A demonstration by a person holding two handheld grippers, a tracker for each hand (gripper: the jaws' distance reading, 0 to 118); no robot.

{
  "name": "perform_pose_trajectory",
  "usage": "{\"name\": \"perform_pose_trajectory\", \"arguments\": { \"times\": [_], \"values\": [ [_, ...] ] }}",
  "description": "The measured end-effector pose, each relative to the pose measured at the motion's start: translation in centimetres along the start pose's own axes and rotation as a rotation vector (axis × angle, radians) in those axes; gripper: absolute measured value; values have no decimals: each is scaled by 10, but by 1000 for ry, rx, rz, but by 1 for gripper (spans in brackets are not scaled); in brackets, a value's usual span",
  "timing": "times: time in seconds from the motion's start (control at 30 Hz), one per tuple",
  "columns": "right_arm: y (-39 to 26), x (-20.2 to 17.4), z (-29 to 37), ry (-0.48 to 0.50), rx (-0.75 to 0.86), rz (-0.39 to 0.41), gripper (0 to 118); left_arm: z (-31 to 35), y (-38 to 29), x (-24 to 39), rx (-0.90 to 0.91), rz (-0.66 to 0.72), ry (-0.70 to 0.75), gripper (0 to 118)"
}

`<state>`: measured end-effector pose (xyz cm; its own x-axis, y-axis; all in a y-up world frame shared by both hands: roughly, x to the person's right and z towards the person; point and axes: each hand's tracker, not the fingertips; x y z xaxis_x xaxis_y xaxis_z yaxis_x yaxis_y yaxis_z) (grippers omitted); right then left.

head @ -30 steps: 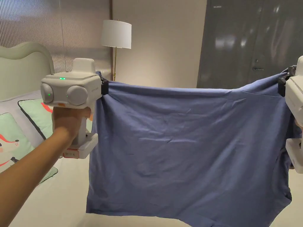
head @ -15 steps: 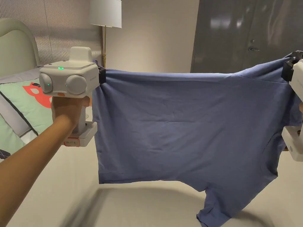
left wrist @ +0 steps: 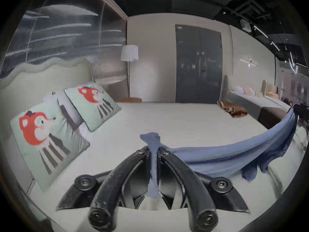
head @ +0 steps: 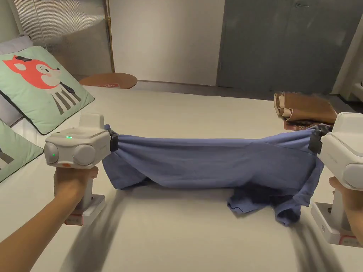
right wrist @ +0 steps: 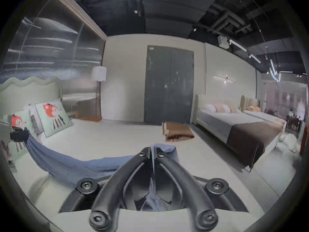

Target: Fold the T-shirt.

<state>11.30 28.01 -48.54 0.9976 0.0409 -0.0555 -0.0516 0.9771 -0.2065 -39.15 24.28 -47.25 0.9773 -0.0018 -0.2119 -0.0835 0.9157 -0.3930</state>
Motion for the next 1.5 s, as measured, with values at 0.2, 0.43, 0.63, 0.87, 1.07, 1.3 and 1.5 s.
{"name": "perform_pose_trajectory", "arguments": {
  "times": [0.2,0.43,0.63,0.87,1.07,1.3,1.5],
  "values": [
    [-71,7,39,53,-122,-61,3,42,-76,-12,-119,22,-26,1],
    [-136,13,115,85,-235,-130,3,97,-161,-34,-242,19,-30,1],
    [-176,20,191,93,-306,-207,3,157,-202,-47,-291,77,-34,1],
    [-205,24,268,115,-363,-253,3,215,-236,-72,-311,114,-46,1],
    [-235,24,311,114,-454,-249,3,247,-261,-84,-351,83,-50,1],
    [-282,18,321,80,-599,-237,3,259,-285,-88,-407,86,-22,1],
    [-274,11,320,63,-607,-222,23,260,-286,-79,-412,50,-3,14]
  ]
}}
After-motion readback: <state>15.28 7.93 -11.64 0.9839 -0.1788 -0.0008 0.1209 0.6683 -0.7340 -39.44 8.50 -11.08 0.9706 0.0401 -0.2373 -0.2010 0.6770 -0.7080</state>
